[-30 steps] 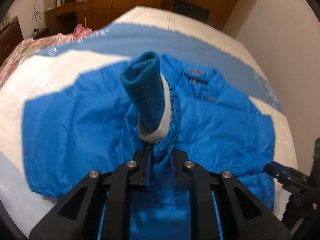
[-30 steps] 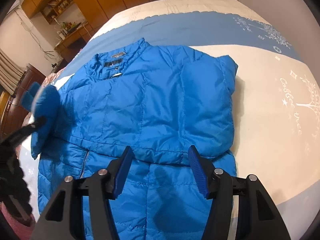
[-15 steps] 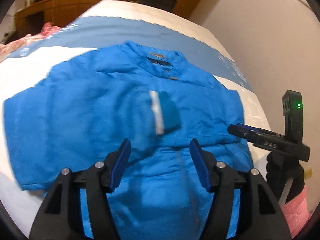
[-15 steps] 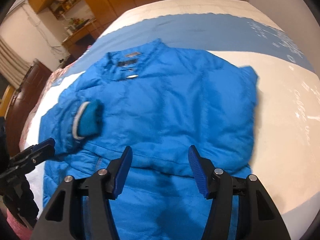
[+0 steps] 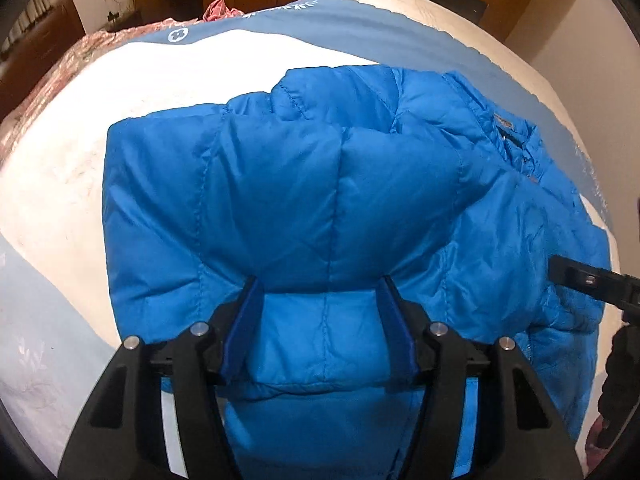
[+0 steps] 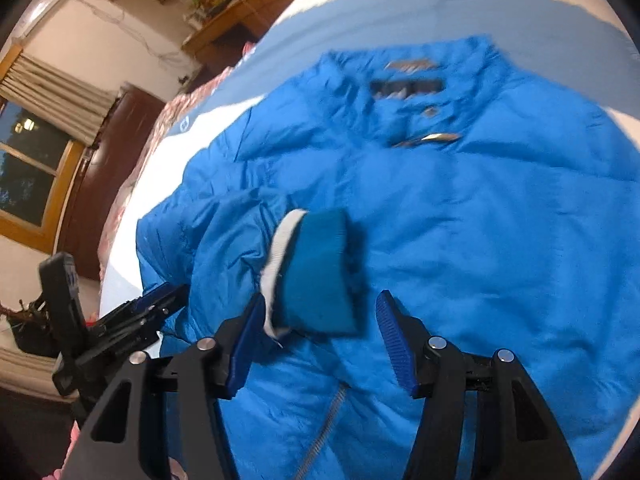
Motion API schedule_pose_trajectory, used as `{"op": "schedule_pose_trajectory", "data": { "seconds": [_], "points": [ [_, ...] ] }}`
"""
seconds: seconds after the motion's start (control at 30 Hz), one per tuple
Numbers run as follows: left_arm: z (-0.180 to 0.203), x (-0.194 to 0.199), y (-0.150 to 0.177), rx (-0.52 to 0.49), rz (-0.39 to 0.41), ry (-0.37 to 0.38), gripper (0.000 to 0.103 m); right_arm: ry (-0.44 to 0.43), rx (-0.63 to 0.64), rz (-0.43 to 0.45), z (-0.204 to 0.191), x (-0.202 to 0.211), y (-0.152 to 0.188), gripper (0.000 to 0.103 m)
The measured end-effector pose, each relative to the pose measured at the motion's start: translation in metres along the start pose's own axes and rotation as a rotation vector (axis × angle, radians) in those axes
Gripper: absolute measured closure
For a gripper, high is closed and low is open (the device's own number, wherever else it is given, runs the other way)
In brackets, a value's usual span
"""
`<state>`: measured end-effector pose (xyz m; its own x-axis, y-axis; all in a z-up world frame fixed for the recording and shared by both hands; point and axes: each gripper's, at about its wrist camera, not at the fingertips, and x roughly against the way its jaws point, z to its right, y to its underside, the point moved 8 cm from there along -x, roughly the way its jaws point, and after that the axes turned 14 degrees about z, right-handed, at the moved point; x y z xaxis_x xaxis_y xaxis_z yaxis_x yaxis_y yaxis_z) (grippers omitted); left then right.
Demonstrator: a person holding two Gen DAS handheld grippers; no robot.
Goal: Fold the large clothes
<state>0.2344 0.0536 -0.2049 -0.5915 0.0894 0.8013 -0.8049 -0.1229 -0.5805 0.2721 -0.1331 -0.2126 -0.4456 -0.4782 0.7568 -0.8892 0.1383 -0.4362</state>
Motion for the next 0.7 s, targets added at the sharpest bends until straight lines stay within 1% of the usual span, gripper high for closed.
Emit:
{"op": "schedule_pose_trajectory", "data": {
  "seconds": [0.03, 0.07, 0.1, 0.13, 0.17, 0.23, 0.33, 0.4, 0.5, 0.6, 0.7],
  "points": [
    [-0.001, 0.0, 0.0, 0.005, -0.002, 0.001, 0.045, 0.003, 0.008, -0.004, -0.002, -0.006, 0.0, 0.052],
    [-0.002, 0.0, -0.001, 0.01, -0.004, 0.004, 0.045, -0.003, 0.013, -0.003, -0.004, -0.01, 0.0, 0.059],
    [-0.003, 0.0, -0.001, 0.016, -0.007, 0.008, 0.045, -0.018, 0.006, -0.006, -0.005, -0.011, 0.001, 0.077],
    [-0.003, 0.001, -0.002, 0.023, -0.012, 0.012, 0.045, -0.056, -0.016, -0.018, -0.008, -0.012, 0.001, 0.09],
    [-0.005, 0.002, -0.005, 0.028, -0.015, 0.012, 0.045, -0.06, -0.02, -0.011, -0.008, -0.011, 0.001, 0.09],
    [-0.004, 0.007, -0.008, 0.037, -0.014, 0.015, 0.045, -0.044, 0.016, 0.017, -0.008, -0.003, 0.0, 0.091],
    [0.0, 0.016, -0.02, 0.04, 0.017, 0.017, 0.045, -0.029, 0.043, 0.064, -0.004, 0.021, -0.002, 0.092],
    [0.007, 0.023, -0.027, 0.026, 0.037, 0.018, 0.045, -0.002, 0.04, 0.097, 0.006, 0.039, -0.005, 0.092],
    [0.021, 0.03, -0.035, 0.002, 0.06, 0.039, 0.045, 0.054, 0.012, 0.159, 0.032, 0.071, -0.011, 0.092],
    [0.037, 0.034, -0.039, -0.022, 0.073, 0.068, 0.045, 0.119, -0.053, 0.226, 0.074, 0.11, -0.018, 0.092],
    [0.049, 0.029, -0.04, -0.053, 0.072, 0.075, 0.045, 0.195, -0.102, 0.271, 0.109, 0.14, -0.019, 0.092]
  ]
}}
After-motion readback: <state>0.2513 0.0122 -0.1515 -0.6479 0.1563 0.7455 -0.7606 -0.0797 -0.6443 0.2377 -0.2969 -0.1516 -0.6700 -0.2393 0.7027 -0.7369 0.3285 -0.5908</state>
